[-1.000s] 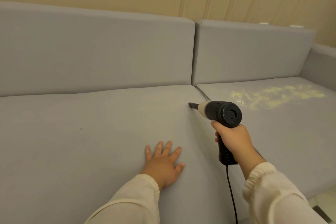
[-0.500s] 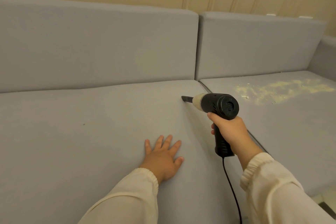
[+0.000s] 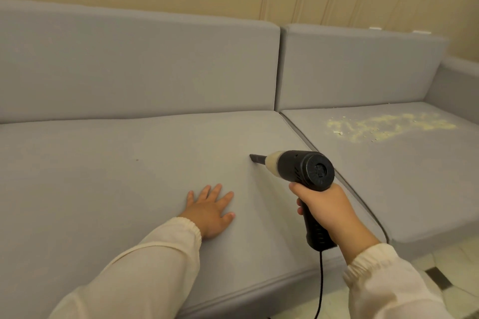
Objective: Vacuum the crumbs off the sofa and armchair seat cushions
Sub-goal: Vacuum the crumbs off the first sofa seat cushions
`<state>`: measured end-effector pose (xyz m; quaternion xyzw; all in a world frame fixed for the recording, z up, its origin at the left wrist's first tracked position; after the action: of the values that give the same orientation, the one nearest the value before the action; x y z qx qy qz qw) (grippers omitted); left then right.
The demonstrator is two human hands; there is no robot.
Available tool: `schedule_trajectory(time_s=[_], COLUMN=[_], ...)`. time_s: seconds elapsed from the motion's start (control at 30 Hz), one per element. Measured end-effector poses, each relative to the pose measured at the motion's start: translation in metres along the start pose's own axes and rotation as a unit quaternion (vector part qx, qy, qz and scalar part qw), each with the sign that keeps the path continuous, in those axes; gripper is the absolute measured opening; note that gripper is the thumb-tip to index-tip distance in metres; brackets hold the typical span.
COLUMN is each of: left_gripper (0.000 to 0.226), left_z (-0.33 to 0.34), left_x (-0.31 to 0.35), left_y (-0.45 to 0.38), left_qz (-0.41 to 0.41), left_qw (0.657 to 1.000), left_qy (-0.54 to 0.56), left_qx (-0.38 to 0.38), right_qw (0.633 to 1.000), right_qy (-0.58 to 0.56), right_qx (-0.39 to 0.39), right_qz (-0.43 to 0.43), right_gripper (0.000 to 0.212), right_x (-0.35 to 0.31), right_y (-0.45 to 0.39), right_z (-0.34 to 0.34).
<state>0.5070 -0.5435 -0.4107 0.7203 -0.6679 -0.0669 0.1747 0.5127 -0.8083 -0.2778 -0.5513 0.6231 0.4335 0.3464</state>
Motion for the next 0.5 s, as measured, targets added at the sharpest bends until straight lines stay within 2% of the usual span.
schedule_trajectory(time_s=[0.17, 0.3, 0.4, 0.5], left_gripper=[0.069, 0.073, 0.074, 0.073], left_z=[-0.005, -0.012, -0.009, -0.001], left_x=[-0.014, -0.036, -0.052, -0.066], left_y=[0.024, 0.045, 0.054, 0.061], left_qz=[-0.025, -0.059, -0.068, -0.061], left_qw=[0.999, 0.997, 0.996, 0.997], left_qy=[-0.006, 0.003, -0.006, -0.02], left_qx=[-0.029, -0.048, -0.049, -0.048], right_qw=[1.0, 0.998, 0.994, 0.994], right_qy=[0.008, 0.019, 0.042, 0.069], right_qx=[-0.009, -0.063, -0.095, -0.08], right_qz=[0.01, 0.004, -0.019, -0.04], right_gripper=[0.025, 0.027, 0.023, 0.019], right_x=[0.008, 0.004, -0.001, -0.003], right_y=[0.056, 0.083, 0.091, 0.088], right_z=[0.01, 0.035, 0.05, 0.057])
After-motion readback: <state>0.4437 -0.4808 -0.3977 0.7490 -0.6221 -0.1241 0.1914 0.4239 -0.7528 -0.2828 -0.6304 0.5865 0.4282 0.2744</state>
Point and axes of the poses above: each hand's wrist, its own y-axis away from the middle knuckle, its own z-axis out of the palm, x = y × z, the point moved 3 cm from there along -y, towards the middle knuckle, and after that the axes turned 2 degrees about x, right-handed, at the moved point
